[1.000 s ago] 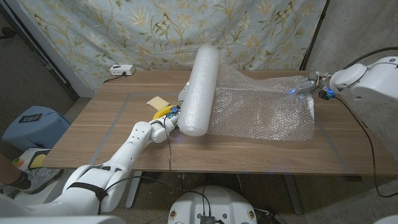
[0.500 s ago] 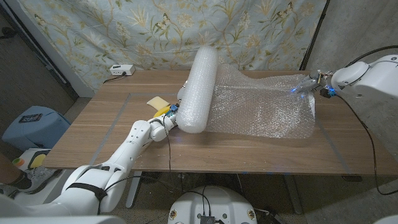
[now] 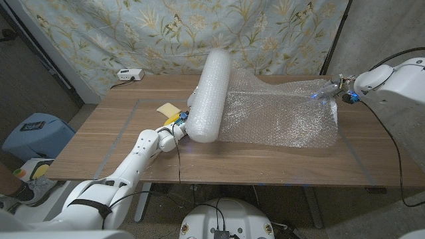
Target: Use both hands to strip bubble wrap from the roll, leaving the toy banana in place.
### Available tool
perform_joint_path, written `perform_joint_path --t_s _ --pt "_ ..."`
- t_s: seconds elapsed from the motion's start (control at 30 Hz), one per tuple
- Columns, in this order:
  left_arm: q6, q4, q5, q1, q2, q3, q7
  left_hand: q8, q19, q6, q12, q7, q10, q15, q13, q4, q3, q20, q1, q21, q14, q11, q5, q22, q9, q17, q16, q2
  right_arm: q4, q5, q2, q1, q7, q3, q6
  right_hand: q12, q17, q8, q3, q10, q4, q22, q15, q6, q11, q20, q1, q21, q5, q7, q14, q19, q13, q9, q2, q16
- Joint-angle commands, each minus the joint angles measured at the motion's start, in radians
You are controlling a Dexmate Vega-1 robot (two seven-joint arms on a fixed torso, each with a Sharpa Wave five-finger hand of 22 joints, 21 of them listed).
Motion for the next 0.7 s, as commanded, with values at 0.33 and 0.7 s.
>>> perform_joint_path --t_s 0.33,0.7 --pt "-0.013 0.025 -0.004 -0.01 0.004 0.0 -0.043 -0.001 -0.013 -0.028 0.0 -0.002 -0.068 0.006 -0.024 0.006 -0.049 -0.002 -0.036 -0.042 -0.1 0.0 0.0 -0.004 0.002 -0.002 -0.007 0.016 0.024 -0.049 0.037 0.062 0.037 -0.061 -0.006 -0.008 0.004 -0.005 0.001 0.007 0.0 0.001 -0.004 0.011 -0.001 -0.117 0.009 -0.003 0.006 0.001 0.007 -0.004 0.006 0.002 -0.002 -0.002" --pt "-0.016 0.036 0.009 -0.019 0.001 0.006 -0.064 -0.001 -0.023 -0.026 0.002 -0.001 -0.074 0.006 -0.028 0.006 -0.054 -0.002 -0.046 -0.053 -0.11 0.0 0.0 -0.004 0.001 -0.002 -0.007 0.02 0.032 -0.054 0.041 0.056 0.047 -0.055 0.013 -0.012 0.005 -0.008 0.002 0.006 0.001 0.001 -0.003 0.009 -0.003 -0.116 0.008 -0.004 0.007 0.0 0.004 -0.006 0.005 0.004 0.0 -0.005"
